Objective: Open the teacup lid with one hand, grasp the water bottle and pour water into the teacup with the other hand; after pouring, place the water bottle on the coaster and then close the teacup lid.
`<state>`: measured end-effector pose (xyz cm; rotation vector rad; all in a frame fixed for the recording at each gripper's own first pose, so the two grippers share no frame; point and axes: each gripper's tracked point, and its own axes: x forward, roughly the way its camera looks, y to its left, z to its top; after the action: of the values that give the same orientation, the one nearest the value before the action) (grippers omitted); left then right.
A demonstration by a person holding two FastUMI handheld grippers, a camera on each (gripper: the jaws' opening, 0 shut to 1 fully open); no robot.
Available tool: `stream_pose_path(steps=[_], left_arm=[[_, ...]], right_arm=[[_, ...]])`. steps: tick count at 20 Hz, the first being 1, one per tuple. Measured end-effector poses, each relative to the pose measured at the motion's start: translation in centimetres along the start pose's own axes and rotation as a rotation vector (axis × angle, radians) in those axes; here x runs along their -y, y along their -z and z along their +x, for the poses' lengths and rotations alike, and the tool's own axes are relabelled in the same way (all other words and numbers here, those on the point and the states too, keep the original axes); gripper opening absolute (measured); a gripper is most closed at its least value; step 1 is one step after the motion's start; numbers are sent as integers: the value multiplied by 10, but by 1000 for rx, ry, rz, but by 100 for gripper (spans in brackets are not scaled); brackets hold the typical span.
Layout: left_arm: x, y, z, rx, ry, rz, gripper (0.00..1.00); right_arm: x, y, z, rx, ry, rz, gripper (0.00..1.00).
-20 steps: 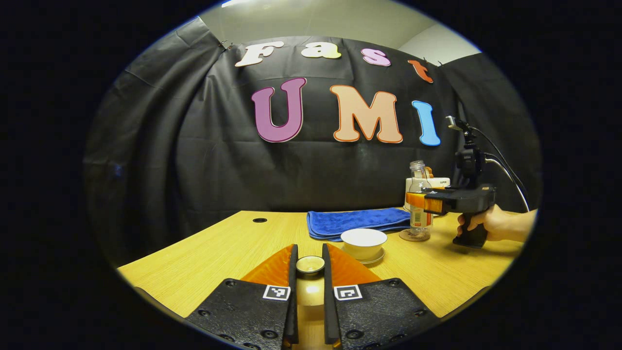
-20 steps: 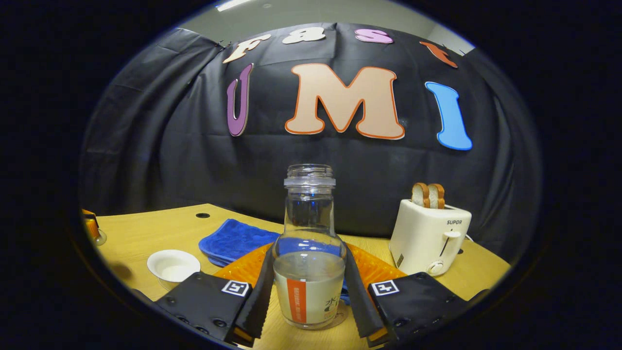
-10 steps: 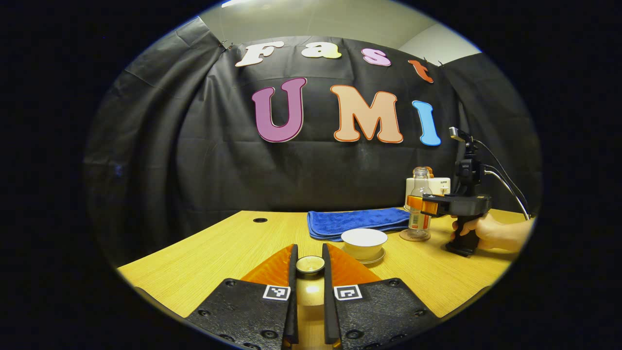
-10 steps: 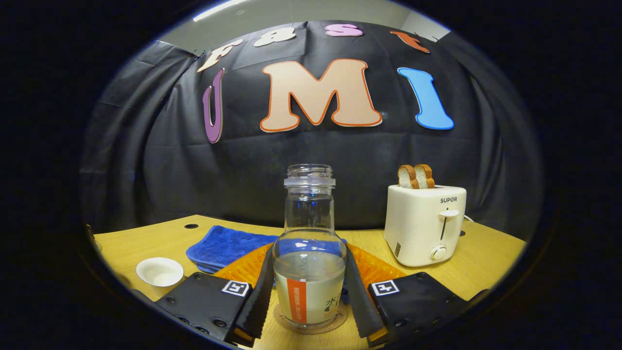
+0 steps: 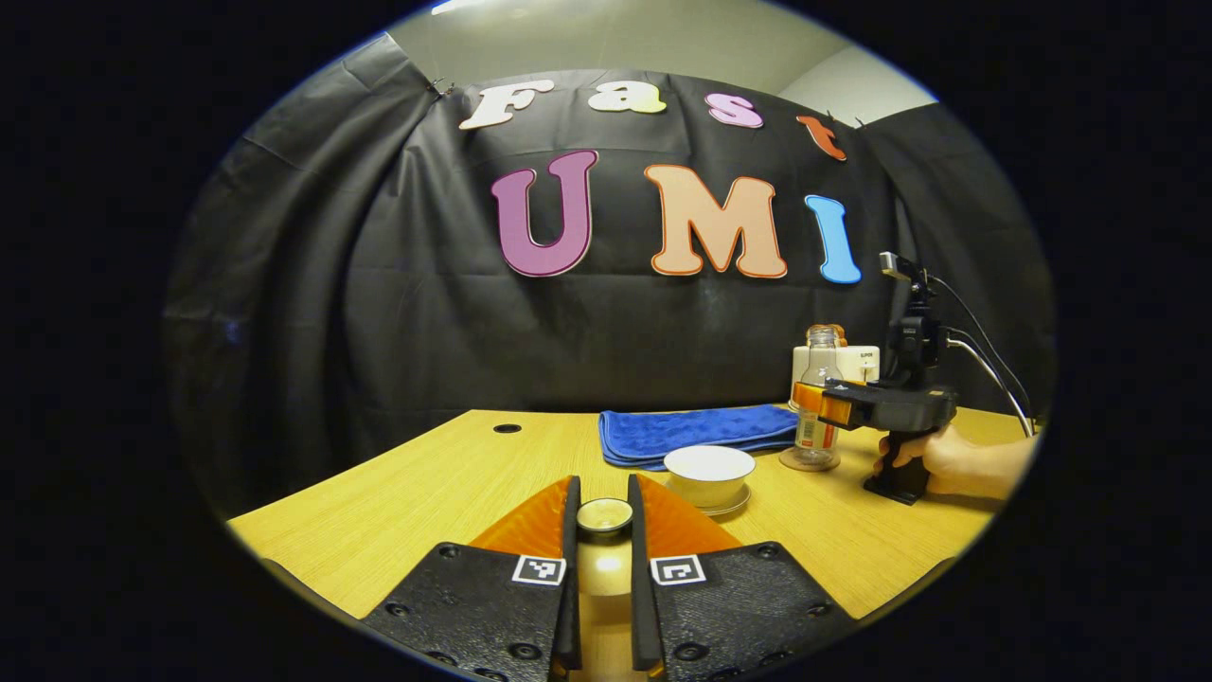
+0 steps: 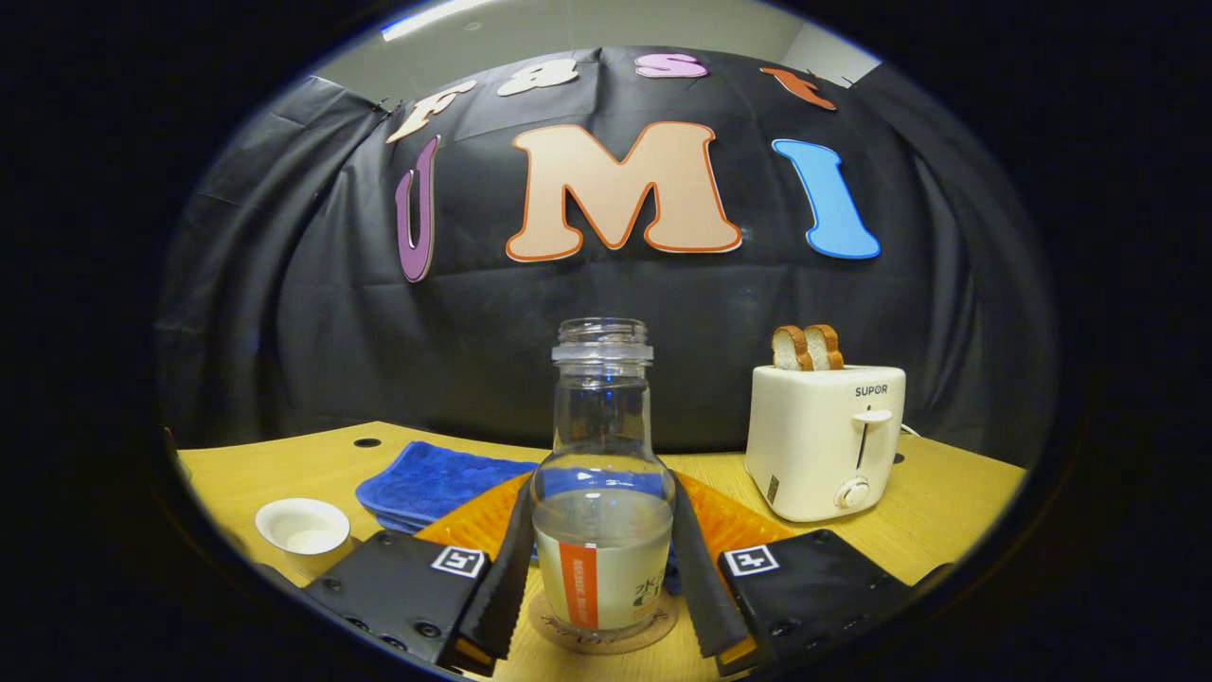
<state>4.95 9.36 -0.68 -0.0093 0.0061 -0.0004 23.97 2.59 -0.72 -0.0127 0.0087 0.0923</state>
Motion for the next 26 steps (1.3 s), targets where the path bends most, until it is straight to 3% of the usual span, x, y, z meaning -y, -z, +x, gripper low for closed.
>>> stream_pose_path(steps=[11,14,17,23,25,26], left_arm=[[22,1,28,-1,34,0,18],[39,1,44,-4,77,2,18],[57,1,62,-2,132,4,18],[76,2,98,-3,180,6,18],[80,1,104,-2,188,6,18],[82,1,108,0,193,7,18]], right_arm=[[5,0,-5,-17,17,0,86],[4,-1,-8,-16,10,0,82],[7,-1,-14,-15,12,-1,90],[10,-2,-39,-14,-9,-1,86],[12,-3,-50,-14,-21,-1,91],[14,-3,-56,-15,-25,0,87]])
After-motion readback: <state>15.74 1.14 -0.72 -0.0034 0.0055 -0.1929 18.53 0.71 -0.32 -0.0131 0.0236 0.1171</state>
